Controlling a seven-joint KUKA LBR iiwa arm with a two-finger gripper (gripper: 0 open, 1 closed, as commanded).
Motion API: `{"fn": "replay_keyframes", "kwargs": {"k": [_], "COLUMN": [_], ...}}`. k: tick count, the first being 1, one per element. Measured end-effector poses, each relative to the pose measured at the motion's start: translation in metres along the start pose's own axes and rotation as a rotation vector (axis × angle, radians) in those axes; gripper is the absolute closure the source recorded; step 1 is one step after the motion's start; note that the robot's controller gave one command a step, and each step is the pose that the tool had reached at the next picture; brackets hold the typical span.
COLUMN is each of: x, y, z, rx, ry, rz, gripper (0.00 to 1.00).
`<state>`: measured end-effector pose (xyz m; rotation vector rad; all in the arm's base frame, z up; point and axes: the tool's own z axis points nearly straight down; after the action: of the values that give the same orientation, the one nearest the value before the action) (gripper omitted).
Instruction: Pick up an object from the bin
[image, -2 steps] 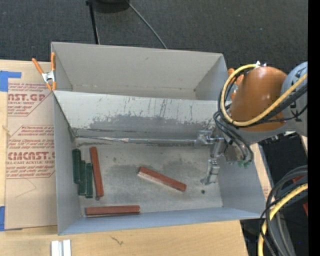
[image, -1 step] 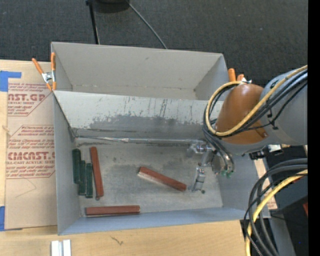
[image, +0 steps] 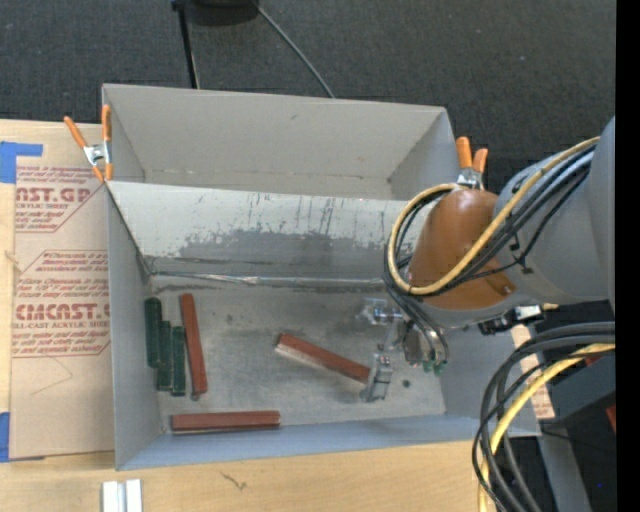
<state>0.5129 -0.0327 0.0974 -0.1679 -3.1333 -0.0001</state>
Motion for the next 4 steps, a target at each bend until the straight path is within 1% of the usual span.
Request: {"fn": "replay_keyframes", "kwargs": {"k": [1, 2, 3, 4], "x": [0.022, 0.022, 0.014, 0.014], "y": [0.013, 0.013, 0.005, 0.005], "z": [0.023, 0.023, -0.096, -0.096], "rx": [0.0, 0.0, -0.001, -0.001], "ry": [-0.002, -0.002, -0.007, -0.007], "rz": [0.029, 0.029, -0.003, -0.003], "gripper": [1.0, 1.0, 1.0, 1.0]}}
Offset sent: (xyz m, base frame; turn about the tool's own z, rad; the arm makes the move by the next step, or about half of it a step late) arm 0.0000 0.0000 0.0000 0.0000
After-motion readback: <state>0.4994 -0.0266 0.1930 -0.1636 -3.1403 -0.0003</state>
